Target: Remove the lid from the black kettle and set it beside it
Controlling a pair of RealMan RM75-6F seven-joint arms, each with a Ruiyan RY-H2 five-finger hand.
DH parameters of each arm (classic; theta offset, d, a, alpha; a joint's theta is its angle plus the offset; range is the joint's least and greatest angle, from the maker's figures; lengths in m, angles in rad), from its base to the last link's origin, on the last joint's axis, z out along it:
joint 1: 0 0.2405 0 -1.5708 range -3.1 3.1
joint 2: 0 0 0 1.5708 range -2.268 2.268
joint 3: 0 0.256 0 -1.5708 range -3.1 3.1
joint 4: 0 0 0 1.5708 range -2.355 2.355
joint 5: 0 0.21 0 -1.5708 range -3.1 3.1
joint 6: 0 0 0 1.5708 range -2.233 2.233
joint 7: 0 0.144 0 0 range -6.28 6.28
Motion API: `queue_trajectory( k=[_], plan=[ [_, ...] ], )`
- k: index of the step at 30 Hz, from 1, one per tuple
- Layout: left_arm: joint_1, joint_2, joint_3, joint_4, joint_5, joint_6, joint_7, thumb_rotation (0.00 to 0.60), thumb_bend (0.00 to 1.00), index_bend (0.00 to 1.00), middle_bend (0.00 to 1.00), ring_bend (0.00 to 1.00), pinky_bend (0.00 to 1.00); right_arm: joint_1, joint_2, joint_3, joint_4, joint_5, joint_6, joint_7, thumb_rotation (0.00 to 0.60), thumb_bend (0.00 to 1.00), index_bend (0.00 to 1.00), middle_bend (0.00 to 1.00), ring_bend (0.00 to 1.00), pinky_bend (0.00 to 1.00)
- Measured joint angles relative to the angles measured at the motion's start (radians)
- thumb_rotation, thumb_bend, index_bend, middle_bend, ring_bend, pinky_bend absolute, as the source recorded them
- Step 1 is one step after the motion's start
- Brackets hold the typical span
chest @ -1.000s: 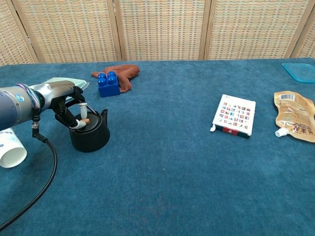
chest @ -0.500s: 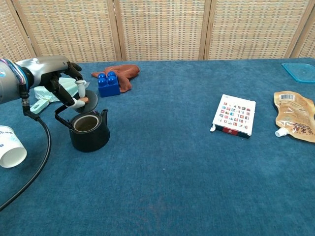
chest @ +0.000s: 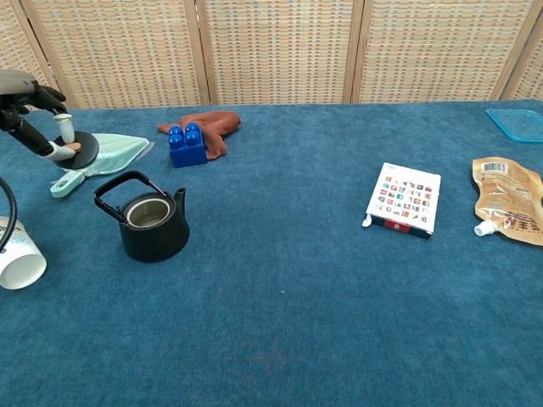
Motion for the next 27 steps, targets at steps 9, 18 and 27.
queue_trajectory(
  k=[9, 18, 27],
  plan=[
    [0.037, 0.005, 0.033, 0.181, 0.014, -0.180, -0.124, 0.600, 0.35, 0.64, 0.00, 0.00, 0.00, 0.004, -0.014, -0.004, -0.007, -0.003, -0.001, -0.046, 0.600, 0.00, 0.00, 0.00, 0.00, 0.00],
    [0.028, -0.098, 0.068, 0.395, 0.121, -0.341, -0.244, 0.600, 0.35, 0.64, 0.00, 0.00, 0.00, 0.010, -0.025, -0.003, -0.004, 0.009, -0.010, -0.068, 0.600, 0.00, 0.00, 0.00, 0.00, 0.00],
    [0.000, -0.105, 0.091, 0.415, 0.118, -0.391, -0.244, 0.600, 0.33, 0.00, 0.00, 0.00, 0.00, 0.012, -0.028, -0.002, -0.002, 0.015, -0.013, -0.074, 0.600, 0.00, 0.00, 0.00, 0.00, 0.00]
  ],
)
